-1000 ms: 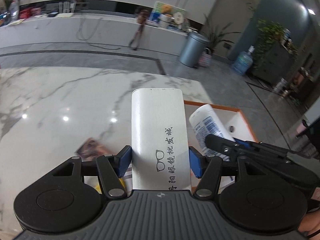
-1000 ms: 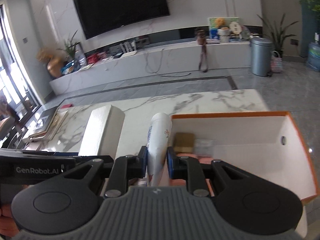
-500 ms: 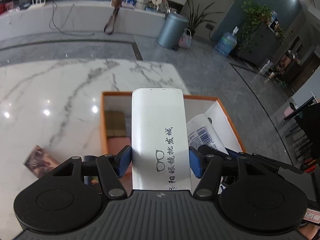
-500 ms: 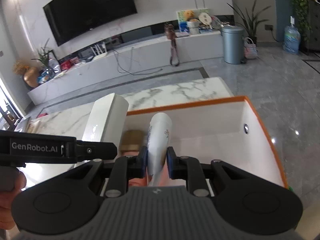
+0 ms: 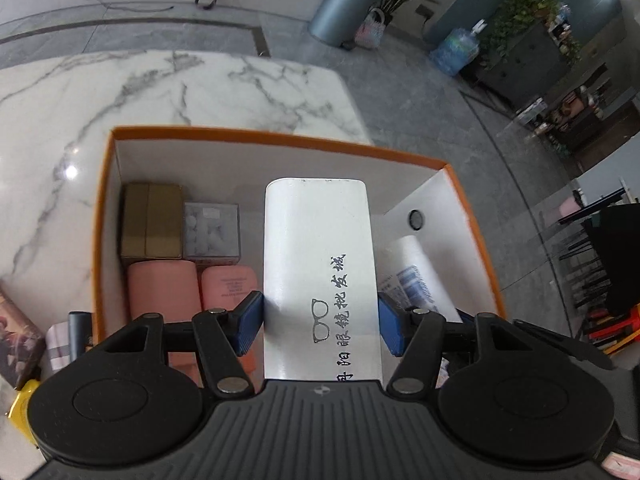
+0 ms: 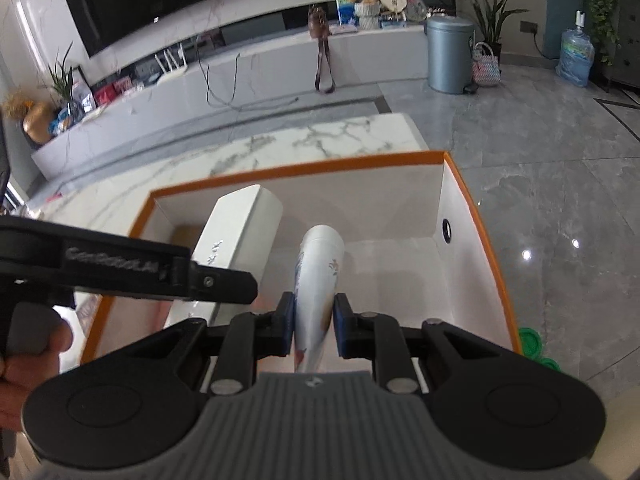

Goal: Organize rigid objects
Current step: 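Carry the glasses case and white bottle over the orange box with both tools, then lower the glasses case into the box and open the left tool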

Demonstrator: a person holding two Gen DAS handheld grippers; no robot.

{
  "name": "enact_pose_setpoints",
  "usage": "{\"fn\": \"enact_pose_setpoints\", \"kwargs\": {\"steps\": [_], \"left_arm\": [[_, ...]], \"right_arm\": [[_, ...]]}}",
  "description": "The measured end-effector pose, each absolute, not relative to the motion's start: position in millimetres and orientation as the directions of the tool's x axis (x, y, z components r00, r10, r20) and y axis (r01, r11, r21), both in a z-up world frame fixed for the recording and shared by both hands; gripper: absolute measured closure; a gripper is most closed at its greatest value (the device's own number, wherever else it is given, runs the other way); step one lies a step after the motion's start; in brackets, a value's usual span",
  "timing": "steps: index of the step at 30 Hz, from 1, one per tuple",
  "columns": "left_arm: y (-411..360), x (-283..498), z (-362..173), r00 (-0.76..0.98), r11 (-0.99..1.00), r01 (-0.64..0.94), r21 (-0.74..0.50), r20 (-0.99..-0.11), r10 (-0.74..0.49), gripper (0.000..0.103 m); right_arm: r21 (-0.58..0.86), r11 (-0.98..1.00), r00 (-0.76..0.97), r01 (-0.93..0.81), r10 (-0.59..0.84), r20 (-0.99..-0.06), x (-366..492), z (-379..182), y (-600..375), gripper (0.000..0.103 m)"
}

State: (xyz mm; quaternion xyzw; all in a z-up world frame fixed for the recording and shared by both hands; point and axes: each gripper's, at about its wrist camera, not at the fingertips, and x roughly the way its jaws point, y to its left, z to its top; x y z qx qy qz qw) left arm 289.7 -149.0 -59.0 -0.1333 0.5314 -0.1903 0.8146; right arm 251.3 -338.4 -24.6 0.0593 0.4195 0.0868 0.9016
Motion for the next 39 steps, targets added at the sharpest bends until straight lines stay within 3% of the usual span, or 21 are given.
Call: {"fn": "enact_pose_setpoints", "kwargs": {"steps": [13, 23, 26, 31, 39], "left_arm": [[-183, 316, -89, 0.352, 0.949, 0.157, -0.273, -0.882, -0.312, 0.034], [-197, 326, -96, 0.317, 0.938, 0.18, -0.295, -0.886, -0.339, 0.034], [-204, 324, -100, 0.345, 0.96, 0.21, -0.184, -0.905, -0.248, 0.035], [-204, 324, -103, 0.346, 0.959, 0.216, -0.185, -0.904, -0.252, 0.034], [-201, 322, -98, 0.323, 0.949, 0.247, -0.194, -0.907, -0.27, 0.025]], "right_arm": [[0.198, 0.975, 0.53, -0.098, 0.22, -0.819, 285, -55, -348, 0.084], [0.197, 0.977, 0.506, -0.088, 0.214, -0.835, 297, -65, -350, 0.083], [0.202, 0.975, 0.502, -0.088, 0.218, -0.837, 298, -66, -352, 0.083], [0.207, 0.973, 0.488, -0.101, 0.23, -0.842, 298, -72, -349, 0.083], [0.224, 0.971, 0.471, -0.087, 0.238, -0.849, 301, -77, -344, 0.083]]}}
